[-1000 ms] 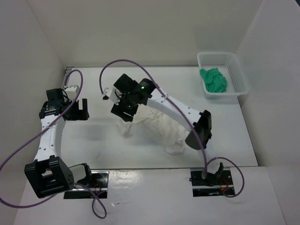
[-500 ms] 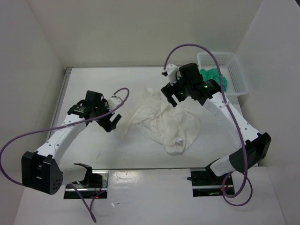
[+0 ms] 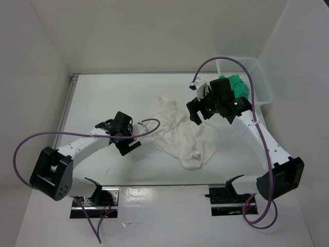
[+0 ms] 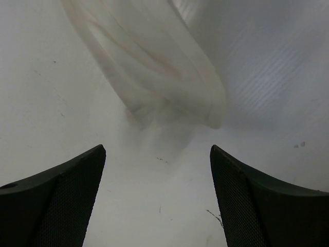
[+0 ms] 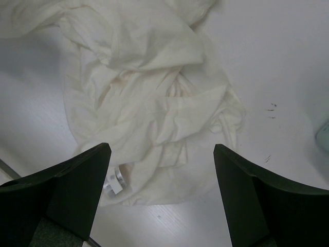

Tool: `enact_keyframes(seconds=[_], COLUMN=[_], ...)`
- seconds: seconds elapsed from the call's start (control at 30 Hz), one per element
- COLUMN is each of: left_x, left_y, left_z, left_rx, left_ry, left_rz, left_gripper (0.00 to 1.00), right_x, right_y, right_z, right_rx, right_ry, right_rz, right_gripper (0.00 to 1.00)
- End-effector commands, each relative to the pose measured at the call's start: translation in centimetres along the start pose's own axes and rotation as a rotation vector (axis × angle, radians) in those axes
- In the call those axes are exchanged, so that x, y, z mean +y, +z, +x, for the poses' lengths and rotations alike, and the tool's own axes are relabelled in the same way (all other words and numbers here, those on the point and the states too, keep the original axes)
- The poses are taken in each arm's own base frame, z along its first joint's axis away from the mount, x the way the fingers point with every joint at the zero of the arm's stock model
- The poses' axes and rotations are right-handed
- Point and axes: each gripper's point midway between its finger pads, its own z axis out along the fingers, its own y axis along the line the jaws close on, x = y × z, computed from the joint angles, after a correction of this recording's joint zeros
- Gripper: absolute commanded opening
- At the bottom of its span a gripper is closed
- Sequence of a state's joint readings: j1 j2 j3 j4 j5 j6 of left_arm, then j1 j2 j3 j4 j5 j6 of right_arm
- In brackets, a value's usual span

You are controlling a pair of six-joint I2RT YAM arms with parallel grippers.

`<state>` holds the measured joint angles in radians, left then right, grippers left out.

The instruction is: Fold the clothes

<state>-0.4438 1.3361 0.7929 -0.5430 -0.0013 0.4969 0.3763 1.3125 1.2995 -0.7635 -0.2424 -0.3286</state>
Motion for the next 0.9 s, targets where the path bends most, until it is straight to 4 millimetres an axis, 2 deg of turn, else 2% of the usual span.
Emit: enact_keyframes(seconds=[0.0,0.1,0.17,0.2,0.27,0.3,0.33,0.37,0.53,0.87], left_x=[1.9,2.1,1.3,1.6,0.8,1.7,1.1,1.2,0.6,-1.3], left_y=[0.6,1.4,2.1,2.1,2.0,1.6,1.5,1.4,1.5,1.6], left_z=[-2.2,-2.9,-2.6,-2.9,-3.2,-3.7,-3.7,-3.8,-3.2,-1.7], left_rx=[-0.07,-0.087,-0.068,-0.077,-0.103,-0.129,-0.139,-0.148,-0.139,-0.12], left_ry=[-0.037,-0.065,-0.056,-0.07,-0.083,-0.098,-0.113,-0.107,-0.129,-0.159], left_rz=[-0.009,0.047,0.115,0.13,0.226,0.234,0.295,0.311,0.4,0.594], left_gripper=[0.88,0.88,0.84,0.83,0.8,0.8,0.79,0.79,0.72,0.7], right_x=[0.4,0.6,0.6,0.6,0.6,0.7,0.6,0.6,0.3,0.3], right_y=[-0.9,-1.0,-0.8,-0.8,-0.9,-0.7,-0.7,-0.7,-0.8,-0.8], right_z=[-2.2,-1.7,-1.3,-1.6,-1.5,-1.2,-1.4,-1.4,-1.3,-1.3], right_rx=[-0.103,-0.101,-0.092,-0.1,-0.107,-0.099,-0.107,-0.107,-0.107,-0.115], right_ry=[-0.009,-0.009,-0.006,-0.009,-0.011,-0.008,-0.011,-0.011,-0.005,0.002], right_rz=[-0.02,-0.02,-0.023,-0.021,-0.019,-0.021,-0.019,-0.019,-0.012,-0.01], right_gripper=[0.89,0.89,0.89,0.89,0.89,0.89,0.89,0.89,0.89,0.89])
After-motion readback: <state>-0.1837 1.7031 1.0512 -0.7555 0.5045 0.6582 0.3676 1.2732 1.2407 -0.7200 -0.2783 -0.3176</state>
